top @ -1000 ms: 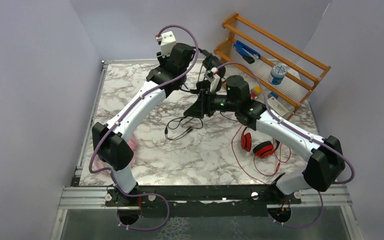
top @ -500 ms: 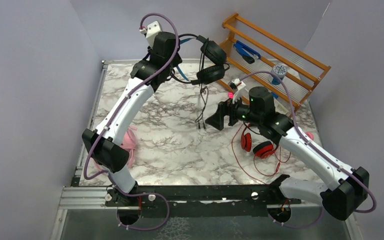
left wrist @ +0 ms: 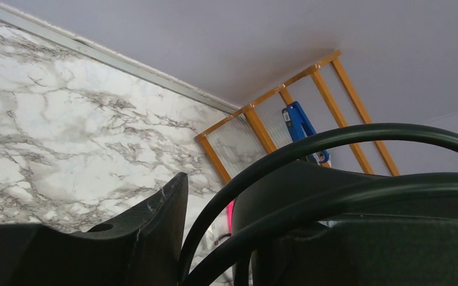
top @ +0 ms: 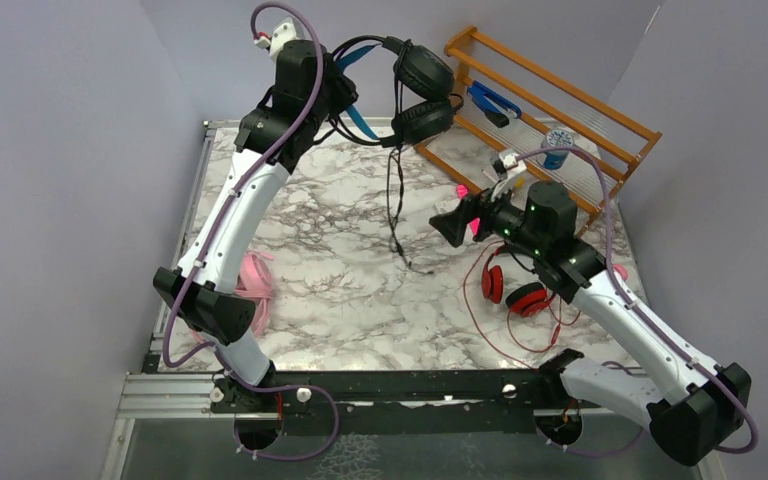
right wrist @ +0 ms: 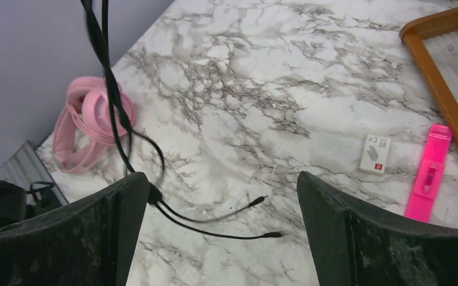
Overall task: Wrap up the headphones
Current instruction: Wrap the headphones cable around the headphones, then adjust the headphones cable.
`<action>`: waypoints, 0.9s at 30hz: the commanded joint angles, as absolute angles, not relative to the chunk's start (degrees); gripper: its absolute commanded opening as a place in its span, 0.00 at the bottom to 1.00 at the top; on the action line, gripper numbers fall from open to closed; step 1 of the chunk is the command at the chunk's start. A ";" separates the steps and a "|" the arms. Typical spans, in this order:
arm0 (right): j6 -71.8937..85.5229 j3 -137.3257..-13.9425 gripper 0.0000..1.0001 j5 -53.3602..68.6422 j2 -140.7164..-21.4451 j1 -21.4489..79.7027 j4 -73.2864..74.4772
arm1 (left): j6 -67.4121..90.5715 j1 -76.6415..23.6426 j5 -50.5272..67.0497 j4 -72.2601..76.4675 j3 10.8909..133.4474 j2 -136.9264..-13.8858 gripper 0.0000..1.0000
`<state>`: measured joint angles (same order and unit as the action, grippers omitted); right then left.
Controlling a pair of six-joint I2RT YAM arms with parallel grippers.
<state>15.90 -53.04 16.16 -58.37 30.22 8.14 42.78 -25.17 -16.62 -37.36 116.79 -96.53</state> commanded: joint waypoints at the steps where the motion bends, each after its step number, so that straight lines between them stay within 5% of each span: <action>1: 8.14 -44.90 0.98 21.77 -57.42 29.73 -3.71 | 48.95 -24.70 -9.70 -33.63 119.20 -93.81 0.00; 6: 8.64 -38.34 0.99 32.96 -63.62 29.75 -17.59 | 49.44 -24.70 -8.83 -32.70 118.75 -93.03 0.00; 14: 17.68 -34.07 1.00 28.00 -76.49 29.79 -41.69 | 50.40 -24.70 -6.66 -32.61 121.87 -92.57 0.00; 21: 14.47 -36.78 0.98 25.86 -81.09 29.62 -40.30 | 50.76 -24.74 -7.47 -32.64 123.52 -92.49 0.00; 27: 16.12 -28.79 0.99 24.85 -72.31 27.19 -37.42 | 49.99 -24.48 -10.94 -33.10 125.87 -94.26 0.00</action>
<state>15.44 -33.36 25.91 -78.26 29.23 -36.49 47.83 -24.71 -9.06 -37.26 122.17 -95.59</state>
